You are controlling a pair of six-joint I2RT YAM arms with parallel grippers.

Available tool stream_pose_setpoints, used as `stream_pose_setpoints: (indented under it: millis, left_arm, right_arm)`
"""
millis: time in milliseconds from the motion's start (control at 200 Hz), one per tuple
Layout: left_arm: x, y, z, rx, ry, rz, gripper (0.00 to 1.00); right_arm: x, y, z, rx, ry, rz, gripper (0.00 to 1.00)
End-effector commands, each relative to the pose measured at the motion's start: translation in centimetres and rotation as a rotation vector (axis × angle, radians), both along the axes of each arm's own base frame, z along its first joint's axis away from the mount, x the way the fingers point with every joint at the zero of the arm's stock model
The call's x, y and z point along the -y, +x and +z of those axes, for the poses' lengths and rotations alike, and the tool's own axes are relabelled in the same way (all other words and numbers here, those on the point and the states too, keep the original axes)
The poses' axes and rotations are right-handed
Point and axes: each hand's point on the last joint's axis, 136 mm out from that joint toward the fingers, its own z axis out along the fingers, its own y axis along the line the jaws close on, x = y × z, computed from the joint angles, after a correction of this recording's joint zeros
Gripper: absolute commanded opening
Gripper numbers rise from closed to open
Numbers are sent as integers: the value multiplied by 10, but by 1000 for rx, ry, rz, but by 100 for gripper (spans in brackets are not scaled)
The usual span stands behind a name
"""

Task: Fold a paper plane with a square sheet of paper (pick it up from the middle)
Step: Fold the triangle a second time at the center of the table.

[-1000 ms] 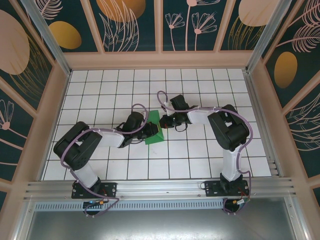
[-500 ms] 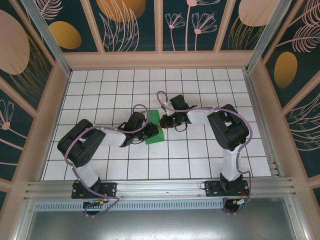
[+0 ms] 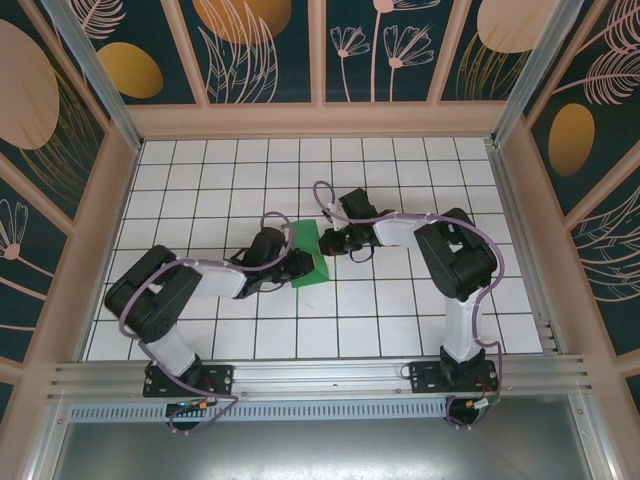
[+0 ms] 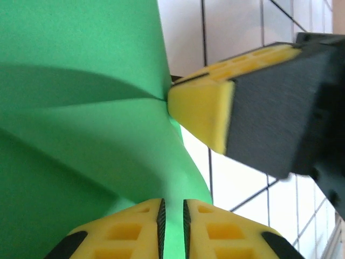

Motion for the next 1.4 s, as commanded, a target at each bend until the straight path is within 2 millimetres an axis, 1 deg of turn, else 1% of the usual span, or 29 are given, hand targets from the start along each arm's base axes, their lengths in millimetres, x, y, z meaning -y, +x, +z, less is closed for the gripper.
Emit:
stream_pose_setpoints:
  millis: [0,70,120,280,335,460,590,670,761,861,971,1066,1226,1301,1396]
  left_arm:
    - [-5,-2,28,64,-59,30,25]
    - [-7,-6,29,51,-77,41,24]
    - [-7,-10,24,31,-74,41,22]
    - [-6,-11,1,-49,-6,61,14]
    - [-9,-12,-8,-75,37,74,12]
    - [-13,-16,-20,-113,87,86,11]
    - [-27,-24,-37,-158,180,98,10]
    - [-35,-32,-42,-177,220,93,10]
    - [-49,-40,-47,-192,279,99,10]
    - [-64,-44,-48,-187,343,116,10]
    - [-74,-45,-47,-182,373,127,10]
    - [-81,-43,-45,-171,385,136,10]
    - [-82,-35,-37,-146,368,154,10]
    - [-79,-32,-33,-136,352,154,10]
    - [-74,-28,-26,-114,323,146,9]
  right_arm:
    - [0,-9,17,1,15,-6,0]
    - [3,-14,20,-8,15,-21,0]
    - [7,-17,21,-14,12,-35,0]
    - [15,-27,26,-31,13,-79,0]
    - [18,-30,26,-38,10,-94,0]
    - [24,-35,26,-44,-5,-124,0]
    - [20,-42,31,-43,-5,-109,0]
    - [16,-46,34,-42,-5,-95,0]
    - [12,-51,38,-43,-2,-81,0]
    - [4,-57,41,-41,7,-59,0]
    - [-6,-59,43,-37,15,-35,0]
    - [-14,-56,42,-26,22,-20,0]
    - [-23,-43,34,3,-2,4,0]
    - [-27,-36,31,20,-8,17,0]
    - [-32,-33,25,18,-15,38,0]
